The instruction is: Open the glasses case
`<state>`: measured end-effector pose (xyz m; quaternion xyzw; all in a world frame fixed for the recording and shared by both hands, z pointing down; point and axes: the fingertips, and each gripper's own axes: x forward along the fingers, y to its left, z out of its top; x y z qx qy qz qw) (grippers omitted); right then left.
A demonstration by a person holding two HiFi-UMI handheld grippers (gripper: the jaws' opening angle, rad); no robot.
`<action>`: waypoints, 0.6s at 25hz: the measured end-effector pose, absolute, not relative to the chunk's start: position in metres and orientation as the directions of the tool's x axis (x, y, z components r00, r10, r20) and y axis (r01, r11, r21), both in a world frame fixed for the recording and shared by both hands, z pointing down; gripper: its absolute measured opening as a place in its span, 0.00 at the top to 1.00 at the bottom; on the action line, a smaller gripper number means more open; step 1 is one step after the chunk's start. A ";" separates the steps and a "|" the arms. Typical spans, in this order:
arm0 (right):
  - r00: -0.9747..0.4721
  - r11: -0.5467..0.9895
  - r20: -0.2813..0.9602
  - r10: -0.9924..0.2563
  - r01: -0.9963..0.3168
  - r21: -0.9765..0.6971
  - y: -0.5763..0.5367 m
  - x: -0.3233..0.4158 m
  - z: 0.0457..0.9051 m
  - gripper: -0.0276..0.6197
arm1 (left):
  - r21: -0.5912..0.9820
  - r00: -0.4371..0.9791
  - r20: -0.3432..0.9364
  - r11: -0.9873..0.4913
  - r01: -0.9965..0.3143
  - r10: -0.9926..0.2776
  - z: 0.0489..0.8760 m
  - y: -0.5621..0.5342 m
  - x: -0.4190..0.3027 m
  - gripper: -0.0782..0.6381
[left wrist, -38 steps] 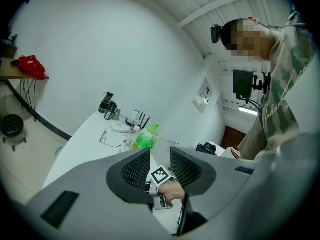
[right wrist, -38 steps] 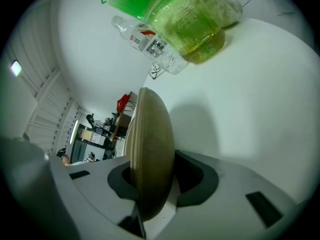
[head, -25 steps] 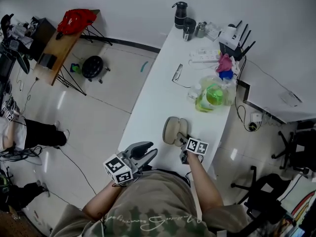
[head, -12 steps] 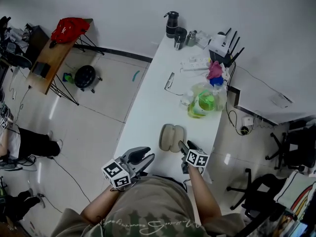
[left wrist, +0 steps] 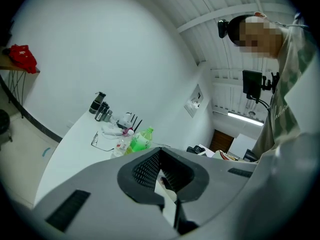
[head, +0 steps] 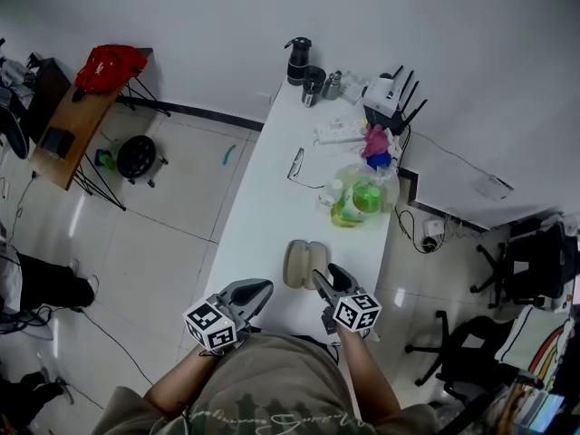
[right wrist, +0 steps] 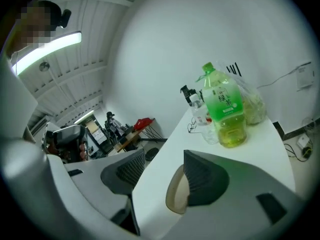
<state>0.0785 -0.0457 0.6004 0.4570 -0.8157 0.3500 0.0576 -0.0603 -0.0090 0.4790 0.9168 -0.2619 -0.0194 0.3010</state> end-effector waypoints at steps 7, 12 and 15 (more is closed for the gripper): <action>-0.532 0.427 0.299 -0.792 -0.833 -0.353 -0.040 0.046 0.539 0.61 | 0.583 0.890 0.109 -0.697 -0.418 -0.443 0.483 -0.013 -0.089 0.88; -0.496 0.412 0.279 -0.823 -0.857 -0.309 -0.029 0.028 0.519 0.94 | 0.609 0.908 0.097 -0.697 -0.378 -0.407 0.486 -0.019 -0.117 0.88; -0.474 0.393 0.294 -0.830 -0.871 -0.294 -0.023 0.021 0.523 0.94 | 0.624 0.919 0.102 -0.695 -0.357 -0.381 0.493 -0.022 -0.124 0.88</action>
